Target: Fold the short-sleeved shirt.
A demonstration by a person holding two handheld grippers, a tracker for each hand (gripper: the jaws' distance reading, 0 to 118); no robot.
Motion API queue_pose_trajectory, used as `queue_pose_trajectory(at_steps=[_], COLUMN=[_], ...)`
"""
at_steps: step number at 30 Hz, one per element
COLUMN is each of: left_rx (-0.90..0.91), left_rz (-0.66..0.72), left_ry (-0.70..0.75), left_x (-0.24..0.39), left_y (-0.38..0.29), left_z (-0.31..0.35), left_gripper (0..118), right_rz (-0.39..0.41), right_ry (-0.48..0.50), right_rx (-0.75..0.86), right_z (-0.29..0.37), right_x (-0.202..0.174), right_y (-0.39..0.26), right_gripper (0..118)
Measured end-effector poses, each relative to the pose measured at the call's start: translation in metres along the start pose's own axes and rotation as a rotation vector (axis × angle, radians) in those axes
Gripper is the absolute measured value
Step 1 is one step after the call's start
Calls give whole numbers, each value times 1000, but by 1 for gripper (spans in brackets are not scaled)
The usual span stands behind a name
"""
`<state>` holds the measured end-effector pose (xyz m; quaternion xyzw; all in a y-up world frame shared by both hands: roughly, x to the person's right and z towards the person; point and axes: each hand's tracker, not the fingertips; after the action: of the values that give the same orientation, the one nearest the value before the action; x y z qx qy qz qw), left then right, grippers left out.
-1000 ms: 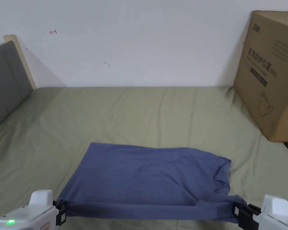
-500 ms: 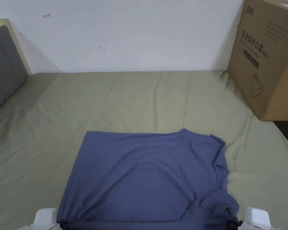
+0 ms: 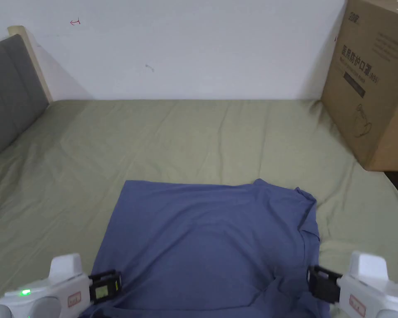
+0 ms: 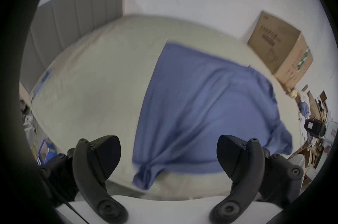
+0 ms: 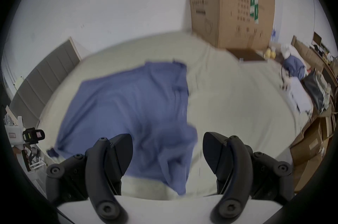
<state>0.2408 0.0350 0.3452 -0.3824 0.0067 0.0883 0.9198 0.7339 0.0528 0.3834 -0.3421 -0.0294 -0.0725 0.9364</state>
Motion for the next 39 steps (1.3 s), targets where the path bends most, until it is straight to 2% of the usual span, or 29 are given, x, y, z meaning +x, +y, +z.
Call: queue_pose_trajectory(at_steps=[5, 8, 10, 11, 13, 14, 15, 16, 17, 18, 20, 25, 32, 36, 38, 39], left_rx=[305, 429, 491, 521, 557, 563, 567, 567, 562, 559, 553, 499, 274, 154, 74, 40], left_rz=[-58, -89, -115, -138, -170, -179, -180, -181, -181, -178, -176, -170, -190, -155, -125, -106], left_ry=[-22, -5, 10, 15, 29, 33, 31, 32, 31, 25, -1, -33, 16, 21, 33, 40], left_x=[31, 50, 62, 66, 71, 64, 65, 65, 64, 64, 61, 50, 16, -10, -20, -24], left_y=[48, 67, 72, 72, 70, 68, 66, 64, 63, 61, 58, 56, 24, -2, -11, -16], left_z=[37, 52, 61, 63, 65, 53, 52, 51, 50, 51, 51, 47, 30, 20, 15, 11], left_gripper=[110, 109, 100, 93, 66, 48, 24, 12, 4, 0, 0, 0, 0, 1, 20, 48], right_rz=[41, 81, 95, 117, 148, 158, 162, 165, 168, 173, 178, 179, 172, 167, 170, 170], right_ry=[22, 20, -23, -35, -74, -85, -87, -92, -106, -116, -79, -76, -60, -56, -58, -52], right_rx=[249, 374, 425, 451, 486, 498, 506, 515, 520, 527, 523, 517, 473, 447, 436, 429], right_z=[45, 66, 76, 80, 82, 83, 84, 84, 84, 85, 83, 81, 73, 67, 64, 63], right_x=[-27, -45, -57, -62, -70, -74, -77, -78, -80, -81, -80, -82, -76, -75, -76, -76], right_y=[57, 77, 82, 83, 84, 83, 81, 82, 81, 80, 80, 76, 70, 65, 62, 61], right_gripper=[82, 80, 77, 77, 66, 52, 24, 4, 1, 1, 1, 1, 1, 1, 1, 1])
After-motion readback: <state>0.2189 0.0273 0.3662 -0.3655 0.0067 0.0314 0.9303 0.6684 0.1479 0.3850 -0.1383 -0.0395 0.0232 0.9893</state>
